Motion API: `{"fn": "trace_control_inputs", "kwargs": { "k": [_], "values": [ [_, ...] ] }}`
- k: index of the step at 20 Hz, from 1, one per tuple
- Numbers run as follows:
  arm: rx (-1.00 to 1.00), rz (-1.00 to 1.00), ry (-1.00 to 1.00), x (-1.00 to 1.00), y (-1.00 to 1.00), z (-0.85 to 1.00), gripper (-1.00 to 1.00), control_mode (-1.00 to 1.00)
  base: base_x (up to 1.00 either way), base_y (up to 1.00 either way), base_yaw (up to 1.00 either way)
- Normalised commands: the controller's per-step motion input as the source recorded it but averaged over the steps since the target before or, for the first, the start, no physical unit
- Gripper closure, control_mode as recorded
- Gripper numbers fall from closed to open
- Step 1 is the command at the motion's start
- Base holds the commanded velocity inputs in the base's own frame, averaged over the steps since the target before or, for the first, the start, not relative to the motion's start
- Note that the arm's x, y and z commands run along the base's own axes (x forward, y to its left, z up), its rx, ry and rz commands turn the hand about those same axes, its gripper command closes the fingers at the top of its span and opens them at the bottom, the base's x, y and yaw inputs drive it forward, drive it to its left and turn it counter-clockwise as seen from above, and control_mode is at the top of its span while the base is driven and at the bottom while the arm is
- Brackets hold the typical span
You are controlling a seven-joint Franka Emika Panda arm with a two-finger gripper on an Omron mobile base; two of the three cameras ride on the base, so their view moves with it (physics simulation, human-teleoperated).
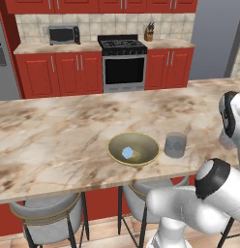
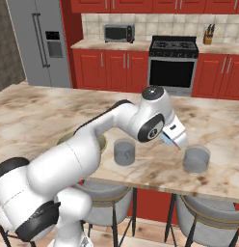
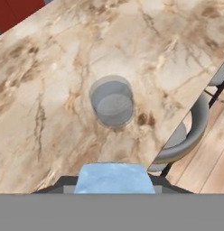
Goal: There are four ice cubes in the ice bowl. Place two ice cubes in each glass of water.
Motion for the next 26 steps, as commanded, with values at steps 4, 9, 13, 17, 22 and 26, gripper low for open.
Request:
{"fn": "trace_control_inputs", "kwargs": {
  "k": [4, 9, 13, 17, 22, 26],
  "values": [
    [0.00, 0.00, -0.08, 0.00, -0.75, 0.00, 1.00, -1.00, 0.00, 0.00, 0.00],
    [-0.01, 0.03, -0.07, 0.05, -0.27, -0.12, 1.00, -1.00, 0.00, 0.00, 0.00],
    [-0.06, 0.05, -0.01, 0.22, -0.01, -0.35, 1.00, -1.00, 0.00, 0.00, 0.00],
    [-0.09, 0.02, 0.07, 0.24, 0.00, -0.38, 1.00, -1.00, 0.00, 0.00, 0.00],
    [-0.02, 0.01, 0.03, 0.22, -0.13, -0.22, 1.00, -1.00, 0.00, 0.00, 0.00],
    [0.05, 0.03, 0.00, 0.18, -0.34, -0.22, 1.00, -1.00, 0.00, 0.00, 0.00]
  ]
}}
